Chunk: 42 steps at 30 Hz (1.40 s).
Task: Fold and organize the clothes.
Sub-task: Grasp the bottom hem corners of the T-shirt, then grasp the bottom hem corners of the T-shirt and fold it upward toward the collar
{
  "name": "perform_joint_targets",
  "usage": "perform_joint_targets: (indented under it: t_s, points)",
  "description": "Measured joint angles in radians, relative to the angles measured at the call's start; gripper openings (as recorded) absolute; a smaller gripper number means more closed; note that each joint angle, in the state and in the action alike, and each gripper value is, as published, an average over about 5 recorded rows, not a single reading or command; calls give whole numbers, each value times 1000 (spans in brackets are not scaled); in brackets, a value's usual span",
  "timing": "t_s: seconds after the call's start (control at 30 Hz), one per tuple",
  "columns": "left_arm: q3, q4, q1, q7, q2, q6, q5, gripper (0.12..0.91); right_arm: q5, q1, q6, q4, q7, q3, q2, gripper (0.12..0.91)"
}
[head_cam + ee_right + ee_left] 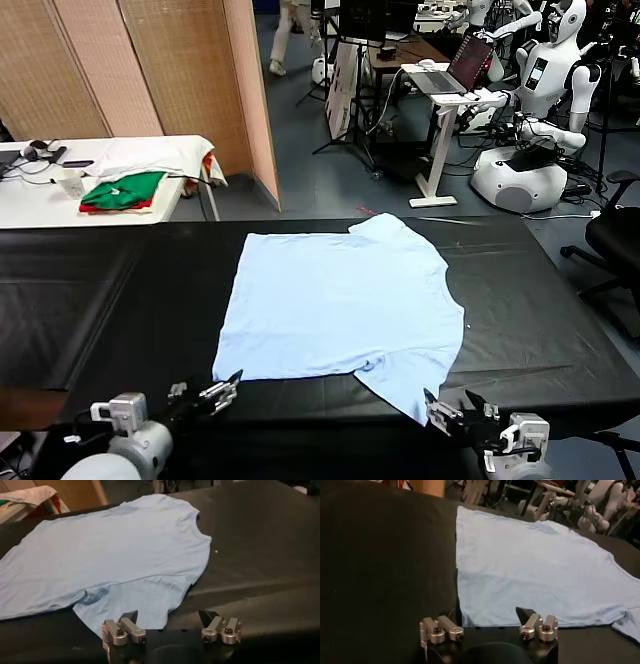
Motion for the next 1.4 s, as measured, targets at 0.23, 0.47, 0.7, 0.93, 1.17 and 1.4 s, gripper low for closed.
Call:
perform_joint_targets:
  t_s: [0.23,0.47,0.7,0.93,1.17,1.4]
  points:
    - [-6,14,-5,8,-4,10,26,907,-12,9,0,-19,2,-28,4,854]
    - [-2,35,-4,5,-7,0,48,848,-26,13,4,-39,7,-48,9,677]
    - [13,55,-11,6,-15,-12,65,500,-26,5,0,-37,13,-48,9,294]
    - [21,56,-6,6,-19,-5,73,154,-25,-20,-24,0,25,-33,8,141]
    - [10,35,30,-3,-18,-12,86,146,-24,-78,-29,79,45,-20,8,141]
    - [-32,-44,114,-41,-26,-13,87,146,-23,-118,-29,124,43,-21,-1,141]
